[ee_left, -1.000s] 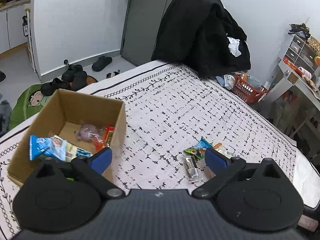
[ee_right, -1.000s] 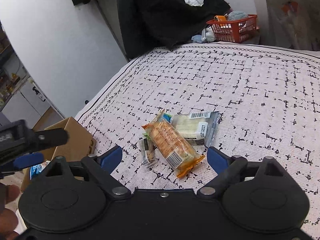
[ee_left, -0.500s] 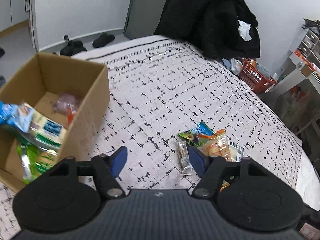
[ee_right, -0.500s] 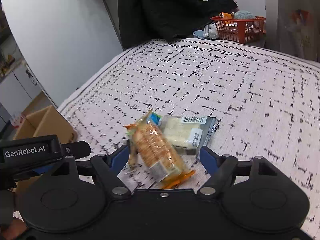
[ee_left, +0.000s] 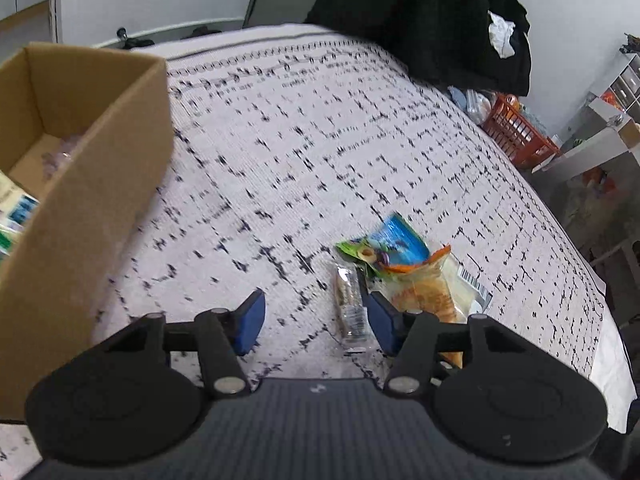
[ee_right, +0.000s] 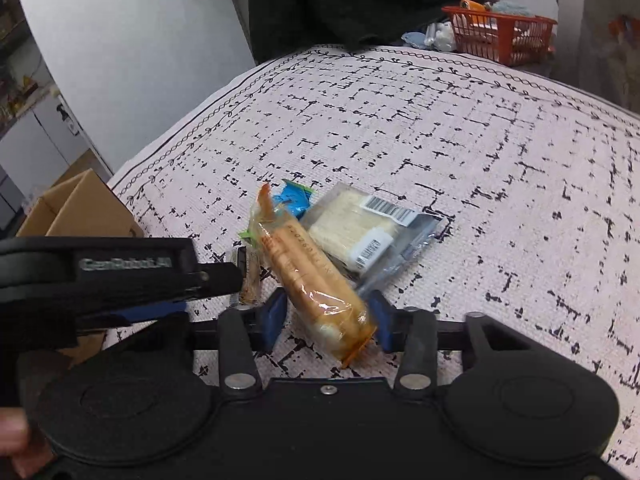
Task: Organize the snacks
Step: 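Grasp the small stick snack with the left tool while the right grasps the long bread packet, then carry the stick snack with the left tool while the right carries the bread packet to the box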
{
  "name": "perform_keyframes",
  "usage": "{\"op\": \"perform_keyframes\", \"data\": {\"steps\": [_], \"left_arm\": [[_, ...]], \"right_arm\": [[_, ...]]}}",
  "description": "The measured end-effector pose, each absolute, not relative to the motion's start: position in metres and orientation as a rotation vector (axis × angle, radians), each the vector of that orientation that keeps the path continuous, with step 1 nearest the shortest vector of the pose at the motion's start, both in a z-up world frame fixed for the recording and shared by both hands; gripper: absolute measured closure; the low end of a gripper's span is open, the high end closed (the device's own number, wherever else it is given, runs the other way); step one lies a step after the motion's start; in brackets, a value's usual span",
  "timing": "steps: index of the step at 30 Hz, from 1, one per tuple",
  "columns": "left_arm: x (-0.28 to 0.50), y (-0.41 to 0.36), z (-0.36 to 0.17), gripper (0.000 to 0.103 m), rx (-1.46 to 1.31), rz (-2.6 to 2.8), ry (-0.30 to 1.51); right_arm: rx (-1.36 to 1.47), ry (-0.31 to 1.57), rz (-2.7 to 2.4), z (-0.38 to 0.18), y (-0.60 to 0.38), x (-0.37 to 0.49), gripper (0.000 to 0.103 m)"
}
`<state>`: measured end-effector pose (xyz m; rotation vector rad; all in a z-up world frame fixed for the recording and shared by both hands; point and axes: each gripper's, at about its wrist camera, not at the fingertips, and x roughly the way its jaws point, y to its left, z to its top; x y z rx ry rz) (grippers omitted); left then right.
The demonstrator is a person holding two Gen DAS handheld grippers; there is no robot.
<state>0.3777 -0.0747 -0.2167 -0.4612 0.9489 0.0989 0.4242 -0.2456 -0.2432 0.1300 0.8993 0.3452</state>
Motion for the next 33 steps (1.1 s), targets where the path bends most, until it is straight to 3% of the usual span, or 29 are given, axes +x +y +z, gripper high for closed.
{"op": "perform_keyframes", "data": {"steps": [12, 15, 17, 19, 33], "left_arm": [[0.398, -0.094, -0.227, 0.052, -0.417, 0.051, 1.000], [0.401, -0.101, -0.230, 0.063, -0.377, 0.032, 1.014], [0.402, -0.102, -0.231, 0.078, -0.353, 0.045, 1.021], [0.402, -0.097, -0.231, 0.086, -0.366, 0.046, 1.034], [0.369, -0.056, -0.168, 0.087, -0.360, 0.098, 0.939]], "right_arm": [[0.190, 0.907, 0.342, -0.241, -0.253, 0.419, 0.070], [0.188, 0.907, 0.342, -0.241, -0.252, 0.418, 0.070], [0.192, 0.906, 0.345, -0.241, -0.251, 0.417, 0.071], [0.205, 0.902, 0.351, -0.239, -0.249, 0.417, 0.071], [0.261, 0.821, 0.428, -0.210, -0.220, 0.408, 0.073]]}}
